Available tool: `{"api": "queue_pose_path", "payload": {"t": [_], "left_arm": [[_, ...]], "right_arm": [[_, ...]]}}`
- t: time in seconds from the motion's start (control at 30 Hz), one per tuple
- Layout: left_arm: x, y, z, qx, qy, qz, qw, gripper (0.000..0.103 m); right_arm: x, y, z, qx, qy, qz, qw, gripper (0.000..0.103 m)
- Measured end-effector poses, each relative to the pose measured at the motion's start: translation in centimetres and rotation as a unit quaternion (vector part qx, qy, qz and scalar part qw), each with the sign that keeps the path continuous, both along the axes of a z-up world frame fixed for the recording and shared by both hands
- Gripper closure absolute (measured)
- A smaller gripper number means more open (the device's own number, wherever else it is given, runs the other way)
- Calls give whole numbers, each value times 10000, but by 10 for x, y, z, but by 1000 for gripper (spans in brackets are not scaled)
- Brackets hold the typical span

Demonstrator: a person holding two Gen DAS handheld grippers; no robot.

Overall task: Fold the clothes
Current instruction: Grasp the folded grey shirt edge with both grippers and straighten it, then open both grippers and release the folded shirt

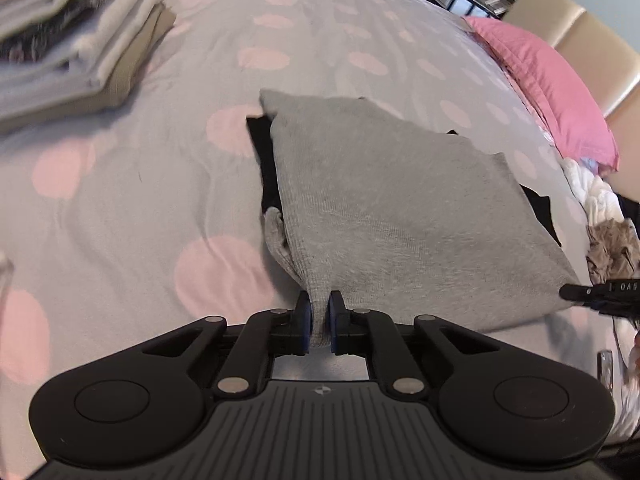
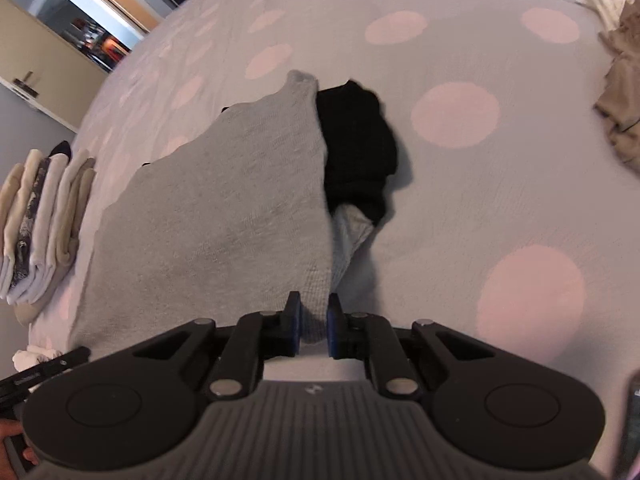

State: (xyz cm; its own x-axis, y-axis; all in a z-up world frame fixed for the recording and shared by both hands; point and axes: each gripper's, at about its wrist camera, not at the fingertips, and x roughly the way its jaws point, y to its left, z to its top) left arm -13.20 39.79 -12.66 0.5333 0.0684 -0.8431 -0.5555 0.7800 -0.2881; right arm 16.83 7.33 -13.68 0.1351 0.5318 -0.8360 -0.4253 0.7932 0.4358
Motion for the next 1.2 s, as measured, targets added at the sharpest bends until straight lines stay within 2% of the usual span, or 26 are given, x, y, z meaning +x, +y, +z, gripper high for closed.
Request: {"api": "queue_pose_path", "payload": {"t": [0.13,0.27,0.43,0.6,0.73,0.97,1.07,1.13,1.17,1.2], "left_arm": [[-6,5,25,-178,49,-38,9998,97],[-23,-4,40,-405,216,-189,9988,97],[-59,-22,48,-746,315,-331,9962,97],[-87,-42,41,-818,535,-585,9935,97],[-89,-50,17,-777,683,-598,9928,97],[-84,-56,-25,-655,1089,-789,9887,95],[-87,-53,-33,-797,1150,-719,9876,87],[-92,-50,-26,-830,1073,-674,9885,82],[-95,-49,-21,-830,1000,-660,9893,76],[-97,-48,-16,-826,925,-645,9902,71]], "right_arm": [[0,-6,31,73,-64,69,9999,90],[-14,-15,51,-77,-33,337,9994,90],[-50,-43,59,-276,133,674,9973,90],[-85,-69,46,-442,379,903,9942,90],[-97,-75,18,-594,545,929,9924,90],[-101,-64,-15,-887,549,1150,9879,89],[-103,-61,-25,-1058,539,1291,9845,82],[-105,-62,-21,-1167,418,1349,9831,69],[-104,-65,-15,-1153,299,1326,9840,62],[-103,-68,-7,-1086,166,1280,9857,60]]}}
